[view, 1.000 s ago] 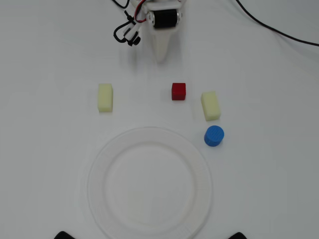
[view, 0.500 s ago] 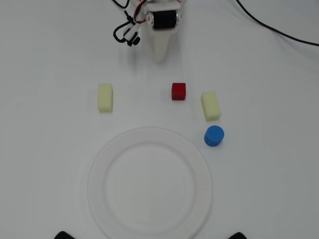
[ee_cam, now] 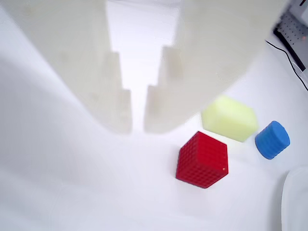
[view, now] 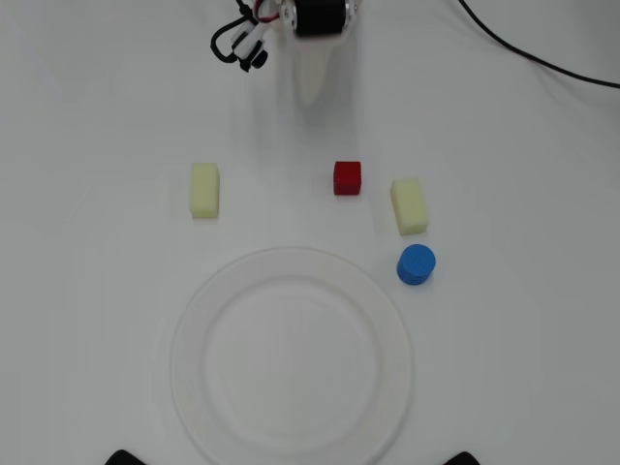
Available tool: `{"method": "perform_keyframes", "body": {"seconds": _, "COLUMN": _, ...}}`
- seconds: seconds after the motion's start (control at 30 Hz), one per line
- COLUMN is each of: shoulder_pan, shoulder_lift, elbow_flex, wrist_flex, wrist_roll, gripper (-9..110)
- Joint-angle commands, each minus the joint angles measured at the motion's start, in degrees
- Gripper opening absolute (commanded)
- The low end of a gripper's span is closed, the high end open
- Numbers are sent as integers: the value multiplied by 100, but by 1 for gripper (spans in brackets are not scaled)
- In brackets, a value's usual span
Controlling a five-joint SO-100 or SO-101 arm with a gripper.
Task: Grasp a red block and put it in the dish.
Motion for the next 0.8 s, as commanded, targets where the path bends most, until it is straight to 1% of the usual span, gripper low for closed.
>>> {"method": "perform_keyframes", "body": {"seconds": 0.0, "shoulder_pan": -62, "shoulder_lift": -1222, "elbow_flex": -870, "wrist_flex": -53, "wrist_roll": 141, "gripper": 6}}
{"method": "perform_keyframes", "body": {"seconds": 0.13, "shoulder_pan": -466, "shoulder_lift": -1978, "elbow_flex": -1389, "wrist_flex": -53, "wrist_roll": 308, "gripper": 21}}
{"method": "perform_keyframes", "body": {"seconds": 0.23, "shoulder_pan": -905, "shoulder_lift": -2215, "elbow_flex": -1564, "wrist_flex": -149, "wrist_roll": 246, "gripper": 27}}
{"method": "perform_keyframes", "body": {"seconds": 0.4, "shoulder_pan": -1160, "shoulder_lift": -2733, "elbow_flex": -1802, "wrist_flex": -422, "wrist_roll": 343, "gripper": 29}}
{"method": "perform_keyframes", "body": {"seconds": 0.77, "shoulder_pan": -923, "shoulder_lift": -3832, "elbow_flex": -1696, "wrist_flex": -1292, "wrist_roll": 325, "gripper": 29}}
